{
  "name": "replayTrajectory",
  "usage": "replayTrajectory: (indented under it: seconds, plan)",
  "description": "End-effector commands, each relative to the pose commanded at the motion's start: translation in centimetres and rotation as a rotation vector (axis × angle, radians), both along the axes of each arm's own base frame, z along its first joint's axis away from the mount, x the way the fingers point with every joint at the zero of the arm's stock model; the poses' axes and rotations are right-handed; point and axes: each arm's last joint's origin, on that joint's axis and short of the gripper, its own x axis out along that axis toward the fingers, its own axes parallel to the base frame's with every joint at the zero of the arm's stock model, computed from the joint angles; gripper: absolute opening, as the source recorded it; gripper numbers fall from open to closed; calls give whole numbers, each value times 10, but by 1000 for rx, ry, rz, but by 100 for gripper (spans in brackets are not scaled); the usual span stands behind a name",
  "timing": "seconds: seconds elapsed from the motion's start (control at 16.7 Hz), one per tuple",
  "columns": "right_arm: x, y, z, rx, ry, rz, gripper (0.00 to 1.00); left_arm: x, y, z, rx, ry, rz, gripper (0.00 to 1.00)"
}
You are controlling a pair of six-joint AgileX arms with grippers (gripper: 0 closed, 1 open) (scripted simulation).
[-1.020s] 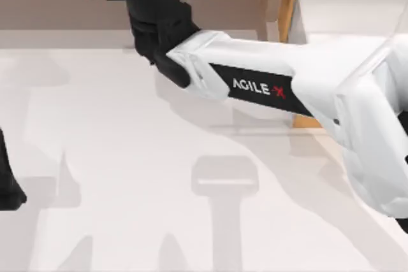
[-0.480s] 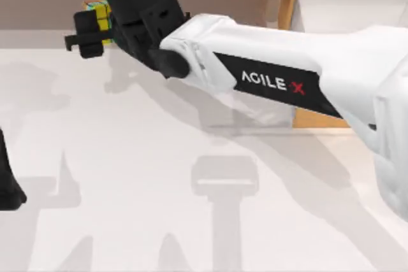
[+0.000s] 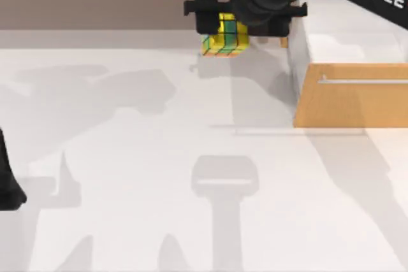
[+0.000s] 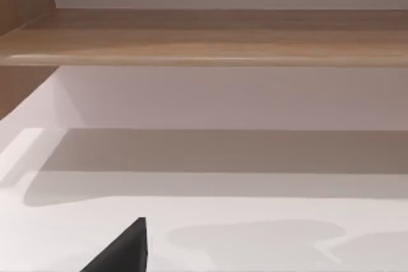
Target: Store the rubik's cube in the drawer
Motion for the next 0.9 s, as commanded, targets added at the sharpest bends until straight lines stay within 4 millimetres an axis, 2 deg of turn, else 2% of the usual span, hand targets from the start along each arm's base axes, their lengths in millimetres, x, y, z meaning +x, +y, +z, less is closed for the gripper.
replayTrajectory:
  seconds: [0.24, 0.36, 0.48, 0.6, 0.78, 0.9]
  plan:
    - [6, -76, 49, -51, 102, -88, 0, 0, 0, 0, 0, 0, 0, 100]
    - [12, -111, 54, -94, 156, -126, 0, 0, 0, 0, 0, 0, 0, 100]
    - [23, -143, 43, -144, 234, -158, 0, 0, 0, 0, 0, 0, 0, 100]
    - [36, -167, 16, -191, 328, -170, 0, 0, 0, 0, 0, 0, 0, 100]
    - [52, -184, -30, -239, 454, -149, 0, 0, 0, 0, 0, 0, 0, 100]
    - [56, -185, -49, -253, 495, -129, 0, 0, 0, 0, 0, 0, 0, 100]
